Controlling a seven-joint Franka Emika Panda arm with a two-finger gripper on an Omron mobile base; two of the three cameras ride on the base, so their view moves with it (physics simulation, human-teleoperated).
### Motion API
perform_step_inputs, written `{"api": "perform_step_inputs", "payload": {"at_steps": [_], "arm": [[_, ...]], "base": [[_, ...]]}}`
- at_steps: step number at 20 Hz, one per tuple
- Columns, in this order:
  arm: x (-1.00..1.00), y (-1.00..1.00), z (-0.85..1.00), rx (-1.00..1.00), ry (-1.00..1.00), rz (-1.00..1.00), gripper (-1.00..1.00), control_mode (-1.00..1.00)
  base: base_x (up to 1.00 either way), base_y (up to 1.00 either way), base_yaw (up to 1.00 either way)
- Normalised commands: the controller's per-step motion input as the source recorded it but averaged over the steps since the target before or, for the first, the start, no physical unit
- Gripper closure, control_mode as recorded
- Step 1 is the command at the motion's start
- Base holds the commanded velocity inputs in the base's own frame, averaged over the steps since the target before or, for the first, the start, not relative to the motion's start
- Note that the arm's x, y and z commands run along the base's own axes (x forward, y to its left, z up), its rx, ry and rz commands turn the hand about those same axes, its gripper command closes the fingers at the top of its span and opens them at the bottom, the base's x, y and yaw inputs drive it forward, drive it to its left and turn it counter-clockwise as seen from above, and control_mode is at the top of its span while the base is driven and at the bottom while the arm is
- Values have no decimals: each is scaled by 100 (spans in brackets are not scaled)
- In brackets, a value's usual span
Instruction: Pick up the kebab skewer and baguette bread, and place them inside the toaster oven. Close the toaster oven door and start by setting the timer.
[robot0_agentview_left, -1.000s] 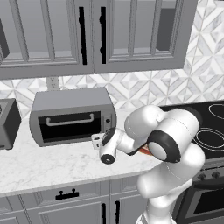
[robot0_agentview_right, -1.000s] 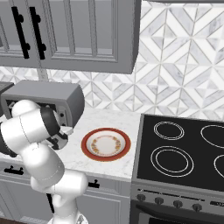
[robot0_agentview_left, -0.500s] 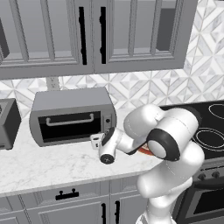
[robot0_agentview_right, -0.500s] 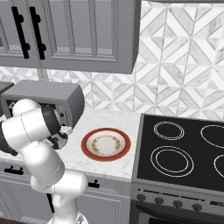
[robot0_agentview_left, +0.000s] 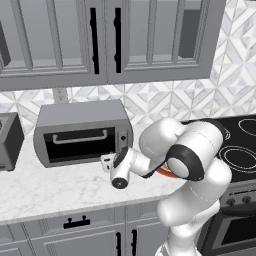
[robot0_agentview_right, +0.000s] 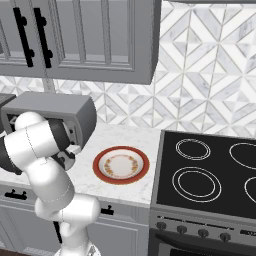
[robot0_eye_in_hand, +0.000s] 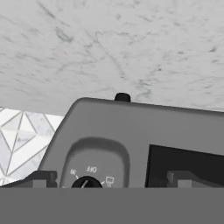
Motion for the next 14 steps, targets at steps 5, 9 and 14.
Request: {"api": "perform_step_inputs", "payload": {"at_steps": [5, 9, 14], "arm": [[0, -4, 0, 0, -1, 0, -100, -100], [0, -7, 0, 0, -1, 1, -100, -100], [-1, -6, 0, 0, 0, 1, -100, -100]], "base": [[0, 0, 0], [0, 0, 0], [0, 0, 0]]}}
